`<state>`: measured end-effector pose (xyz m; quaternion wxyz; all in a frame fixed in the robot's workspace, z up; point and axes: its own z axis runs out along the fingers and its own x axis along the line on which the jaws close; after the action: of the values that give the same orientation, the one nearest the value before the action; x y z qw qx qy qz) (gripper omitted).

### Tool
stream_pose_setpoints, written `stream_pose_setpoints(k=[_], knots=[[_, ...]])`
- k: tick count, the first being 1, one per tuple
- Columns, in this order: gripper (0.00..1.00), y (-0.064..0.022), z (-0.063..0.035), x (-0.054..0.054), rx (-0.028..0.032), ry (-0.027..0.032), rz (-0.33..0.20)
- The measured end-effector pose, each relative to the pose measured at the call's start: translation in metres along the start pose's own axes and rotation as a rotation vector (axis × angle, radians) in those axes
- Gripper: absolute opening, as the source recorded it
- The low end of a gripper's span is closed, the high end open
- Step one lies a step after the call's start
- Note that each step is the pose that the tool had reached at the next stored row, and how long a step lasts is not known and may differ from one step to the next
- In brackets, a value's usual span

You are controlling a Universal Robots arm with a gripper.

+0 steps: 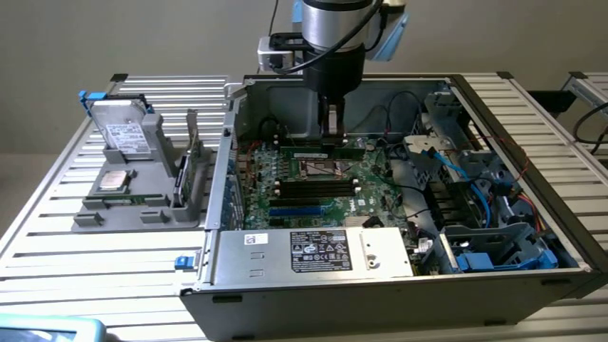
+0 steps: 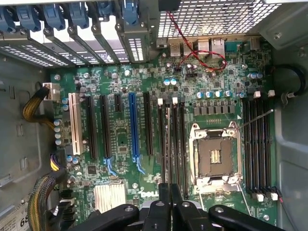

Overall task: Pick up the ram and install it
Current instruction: 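Insert the ram into the slot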

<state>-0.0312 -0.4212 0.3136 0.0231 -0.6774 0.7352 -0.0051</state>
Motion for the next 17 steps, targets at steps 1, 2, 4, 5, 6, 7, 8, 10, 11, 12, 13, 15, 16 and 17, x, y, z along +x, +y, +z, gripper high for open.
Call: stream_pose_setpoints(k=[1,2,4,5,6,7,8,10,11,12,13,15,16,17], knots=[[0.12,0.0,0.0002,0.0,0.0,-0.0003,0.0],[0.12,0.0,0.0004,0.0,-0.0001,-0.0006,0.0],[0.12,0.0,0.0009,0.0,-0.0001,-0.0012,0.0],[0.12,0.0,0.0011,0.0,-0.0001,-0.0016,0.0],[0.12,0.0,0.0013,0.0,-0.0002,-0.0019,0.0],[0.12,0.0001,0.0015,0.0,-0.0002,-0.0021,0.0],[0.12,0.0001,0.0017,0.0001,-0.0002,-0.0024,0.0],[0.12,0.0001,0.0022,0.0001,-0.0003,-0.0031,0.0],[0.12,0.0001,0.0024,0.0001,-0.0003,-0.0034,0.0],[0.12,0.0001,0.0026,0.0001,-0.0004,-0.0038,0.0],[0.12,0.0001,0.0029,0.0001,-0.0003,-0.0041,0.0],[0.12,0.0001,0.0033,0.0001,-0.0004,-0.0048,0.0],[0.12,0.0001,0.0035,0.0001,-0.0004,-0.0051,0.0],[0.12,0.0001,0.0037,0.0001,-0.0004,-0.0054,0.0]])
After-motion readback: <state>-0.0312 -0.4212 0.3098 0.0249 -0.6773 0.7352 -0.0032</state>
